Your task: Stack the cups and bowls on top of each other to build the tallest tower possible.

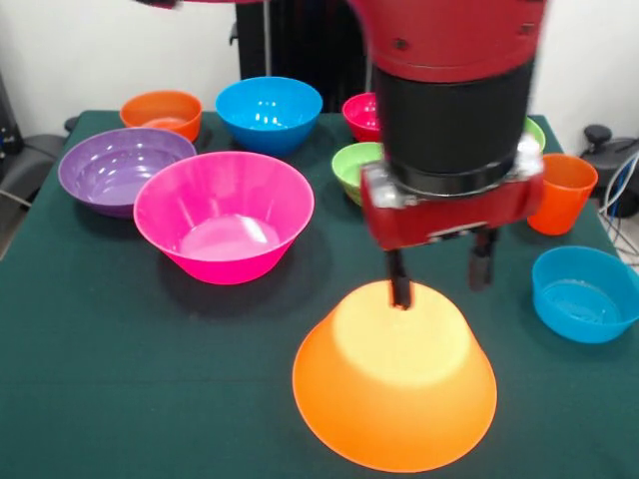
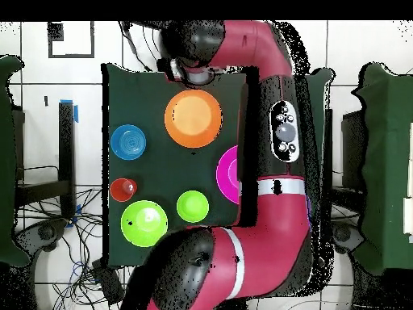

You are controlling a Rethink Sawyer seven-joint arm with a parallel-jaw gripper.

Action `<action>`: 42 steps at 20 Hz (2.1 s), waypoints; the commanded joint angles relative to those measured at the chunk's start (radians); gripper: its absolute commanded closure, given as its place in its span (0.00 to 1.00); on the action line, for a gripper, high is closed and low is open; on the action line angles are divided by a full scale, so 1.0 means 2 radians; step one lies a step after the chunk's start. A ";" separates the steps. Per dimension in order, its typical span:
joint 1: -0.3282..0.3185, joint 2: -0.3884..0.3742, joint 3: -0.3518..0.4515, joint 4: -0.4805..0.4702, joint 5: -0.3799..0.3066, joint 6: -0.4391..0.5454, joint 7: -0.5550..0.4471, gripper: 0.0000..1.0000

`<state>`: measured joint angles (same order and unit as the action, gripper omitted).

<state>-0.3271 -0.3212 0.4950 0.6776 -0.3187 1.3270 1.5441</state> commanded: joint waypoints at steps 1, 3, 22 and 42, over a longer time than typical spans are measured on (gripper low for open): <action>-0.024 0.040 0.016 -0.028 -0.012 0.059 -0.092 0.00; -0.025 0.059 0.033 -0.080 -0.019 0.099 -0.104 0.00; -0.045 0.093 0.102 -0.176 -0.082 0.160 -0.152 0.00; -0.061 0.046 0.078 -0.148 -0.087 0.196 -0.196 0.00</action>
<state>-0.4340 -0.1889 0.6238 0.3281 -0.4155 1.6171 1.5298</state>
